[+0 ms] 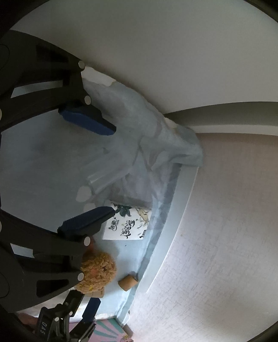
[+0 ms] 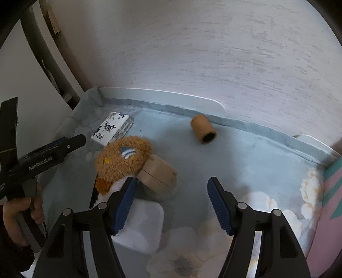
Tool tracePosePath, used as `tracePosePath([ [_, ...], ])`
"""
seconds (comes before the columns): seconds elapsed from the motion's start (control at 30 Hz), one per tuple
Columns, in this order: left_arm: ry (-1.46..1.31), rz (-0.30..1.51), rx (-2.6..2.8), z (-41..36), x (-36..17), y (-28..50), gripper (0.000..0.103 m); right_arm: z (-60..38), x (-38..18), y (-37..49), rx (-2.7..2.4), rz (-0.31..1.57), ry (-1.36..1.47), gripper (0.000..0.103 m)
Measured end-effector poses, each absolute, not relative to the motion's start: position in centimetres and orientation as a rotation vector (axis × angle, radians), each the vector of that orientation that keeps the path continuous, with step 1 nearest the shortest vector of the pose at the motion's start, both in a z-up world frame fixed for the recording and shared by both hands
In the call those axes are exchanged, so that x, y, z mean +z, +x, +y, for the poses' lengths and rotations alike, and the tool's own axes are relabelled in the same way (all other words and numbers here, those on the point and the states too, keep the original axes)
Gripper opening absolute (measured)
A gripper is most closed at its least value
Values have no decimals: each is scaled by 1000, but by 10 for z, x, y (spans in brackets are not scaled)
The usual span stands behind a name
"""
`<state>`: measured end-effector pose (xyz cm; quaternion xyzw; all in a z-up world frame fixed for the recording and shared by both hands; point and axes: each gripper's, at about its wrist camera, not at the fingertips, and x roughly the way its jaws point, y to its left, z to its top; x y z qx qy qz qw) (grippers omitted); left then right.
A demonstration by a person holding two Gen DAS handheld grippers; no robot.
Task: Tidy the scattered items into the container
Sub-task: 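Grasp the clear plastic cup with the left gripper while the right grasps the beige round jar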
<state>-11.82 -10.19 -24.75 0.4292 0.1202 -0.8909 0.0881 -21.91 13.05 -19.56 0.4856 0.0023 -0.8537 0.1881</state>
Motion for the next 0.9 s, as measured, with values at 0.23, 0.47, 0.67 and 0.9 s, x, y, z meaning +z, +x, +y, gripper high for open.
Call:
tracePosePath([
  [0.23, 1248, 374, -2620, -105, -243, -112, 48, 125, -201, -225, -2422, 12, 1367, 64],
  [0.47, 1295, 310, -2623, -91, -250, -119, 48, 123, -207, -227, -2432, 20, 1378, 64],
  [0.67, 1316, 357, -2623, -92, -256, -125, 38, 118, -210, -228, -2426, 45, 1388, 43],
  [0.9, 1303, 381, -2645, -92, -248, -118, 33, 122, -205, -230, -2452, 32, 1378, 39],
])
